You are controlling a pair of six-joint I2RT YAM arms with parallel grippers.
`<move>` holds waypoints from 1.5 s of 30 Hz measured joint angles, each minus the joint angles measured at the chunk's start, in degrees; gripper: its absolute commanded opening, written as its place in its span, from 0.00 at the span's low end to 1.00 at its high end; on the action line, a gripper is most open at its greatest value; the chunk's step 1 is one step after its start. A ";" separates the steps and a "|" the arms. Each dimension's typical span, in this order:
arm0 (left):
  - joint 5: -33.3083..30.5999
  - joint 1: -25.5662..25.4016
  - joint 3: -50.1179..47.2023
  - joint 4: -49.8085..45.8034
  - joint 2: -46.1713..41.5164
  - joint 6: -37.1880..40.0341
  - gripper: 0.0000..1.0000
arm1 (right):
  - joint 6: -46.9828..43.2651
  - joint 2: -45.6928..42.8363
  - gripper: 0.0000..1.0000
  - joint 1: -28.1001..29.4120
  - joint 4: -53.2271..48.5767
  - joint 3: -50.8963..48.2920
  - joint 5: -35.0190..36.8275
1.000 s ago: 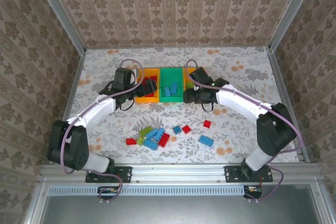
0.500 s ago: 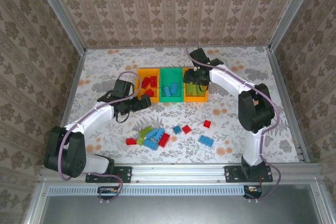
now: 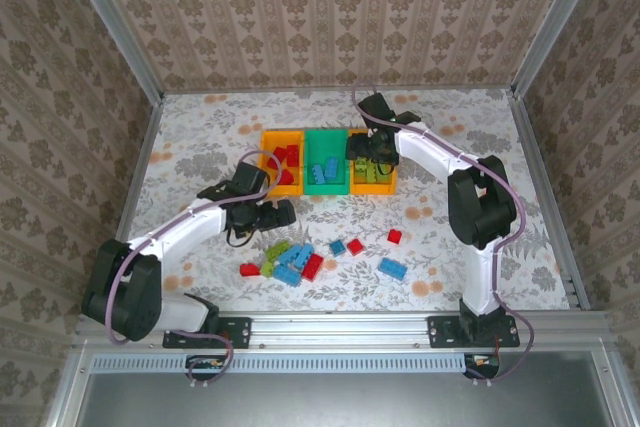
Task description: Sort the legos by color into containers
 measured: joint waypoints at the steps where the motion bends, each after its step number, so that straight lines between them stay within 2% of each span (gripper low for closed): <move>1: -0.24 0.04 -0.04 -0.39 0.00 -0.28 1.00 | -0.46 -0.17 0.86 0.17 0.00 -0.02 0.02; 6: -0.85 2.60 -0.02 -1.11 0.00 -0.66 1.00 | -1.09 -5.51 0.89 3.58 1.14 -3.85 0.33; 10: -2.01 8.20 0.04 -1.77 -0.20 -0.33 1.00 | -0.59 -12.94 0.93 10.75 3.65 -9.94 1.11; 13: -2.73 11.32 0.04 -2.54 -1.03 0.31 1.00 | 0.68 -14.97 0.93 17.11 5.79 -12.11 1.29; 18: -2.97 17.42 -0.11 -2.99 -2.60 0.85 1.00 | 2.75 -11.78 0.93 26.69 7.58 -11.85 0.39; 25: -2.51 25.22 -2.82 -2.75 -4.61 1.18 1.00 | 3.45 0.61 0.98 35.41 6.27 -4.61 -2.54; 29: -1.68 27.87 -3.80 -2.32 -5.49 1.22 1.00 | 2.93 6.08 0.98 37.70 3.69 1.81 -3.50; 34: -0.92 28.55 -4.07 -1.18 -5.53 1.60 1.00 | 2.34 9.75 0.96 38.36 0.24 6.67 -3.37; 45: 0.09 28.89 -5.49 -0.09 -5.97 1.68 1.00 | 2.45 12.90 0.94 38.32 -5.90 8.61 -1.90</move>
